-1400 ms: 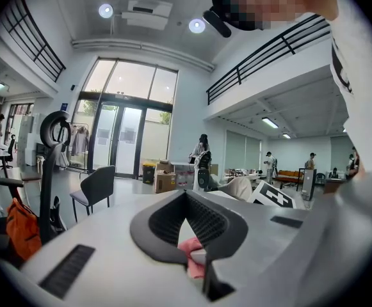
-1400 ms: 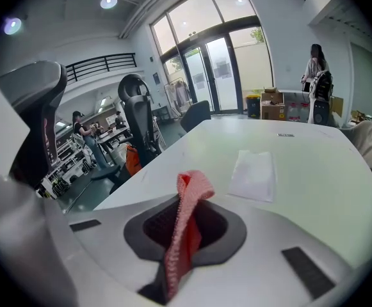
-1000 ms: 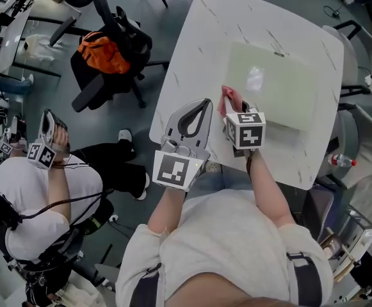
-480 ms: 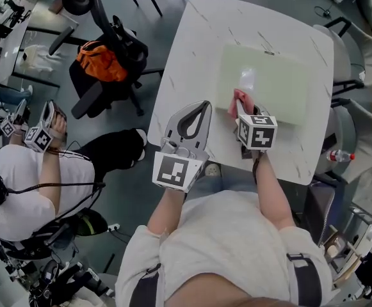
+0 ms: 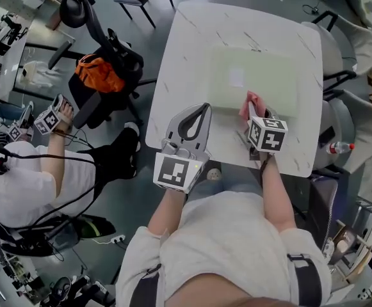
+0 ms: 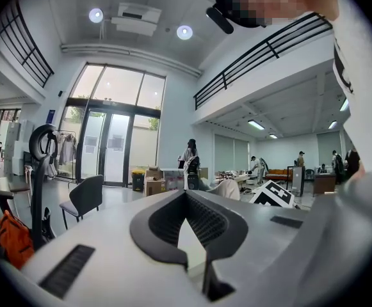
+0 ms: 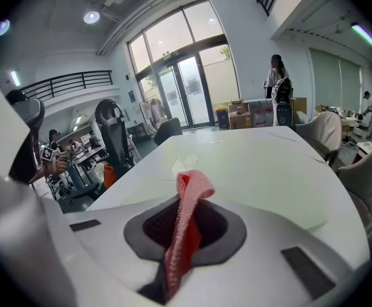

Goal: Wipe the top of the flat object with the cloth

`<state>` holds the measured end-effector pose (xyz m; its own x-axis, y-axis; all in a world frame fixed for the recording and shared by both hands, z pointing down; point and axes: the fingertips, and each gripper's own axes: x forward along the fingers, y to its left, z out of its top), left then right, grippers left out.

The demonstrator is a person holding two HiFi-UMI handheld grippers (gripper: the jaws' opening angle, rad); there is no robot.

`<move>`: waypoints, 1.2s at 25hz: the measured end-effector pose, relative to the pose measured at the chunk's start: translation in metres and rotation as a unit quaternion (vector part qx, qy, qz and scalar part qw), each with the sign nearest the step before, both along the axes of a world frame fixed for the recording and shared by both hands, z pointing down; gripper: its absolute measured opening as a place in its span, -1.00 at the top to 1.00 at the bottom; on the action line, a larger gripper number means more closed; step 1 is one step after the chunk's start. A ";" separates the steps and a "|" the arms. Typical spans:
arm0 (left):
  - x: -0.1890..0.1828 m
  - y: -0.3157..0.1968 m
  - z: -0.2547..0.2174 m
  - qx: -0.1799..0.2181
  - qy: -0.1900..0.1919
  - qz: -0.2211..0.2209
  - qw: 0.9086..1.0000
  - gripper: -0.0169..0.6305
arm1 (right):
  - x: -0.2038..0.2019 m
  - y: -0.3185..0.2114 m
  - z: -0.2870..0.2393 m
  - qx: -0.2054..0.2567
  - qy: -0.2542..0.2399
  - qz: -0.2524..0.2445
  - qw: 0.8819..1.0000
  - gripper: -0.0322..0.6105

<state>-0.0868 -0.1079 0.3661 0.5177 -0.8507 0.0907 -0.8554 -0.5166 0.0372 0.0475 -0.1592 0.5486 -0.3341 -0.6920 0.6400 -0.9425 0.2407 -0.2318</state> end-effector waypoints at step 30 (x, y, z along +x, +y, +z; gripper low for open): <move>0.082 0.080 -0.045 0.058 0.005 0.118 0.991 0.92 | 0.089 0.123 -0.165 0.179 0.022 0.050 0.982 0.79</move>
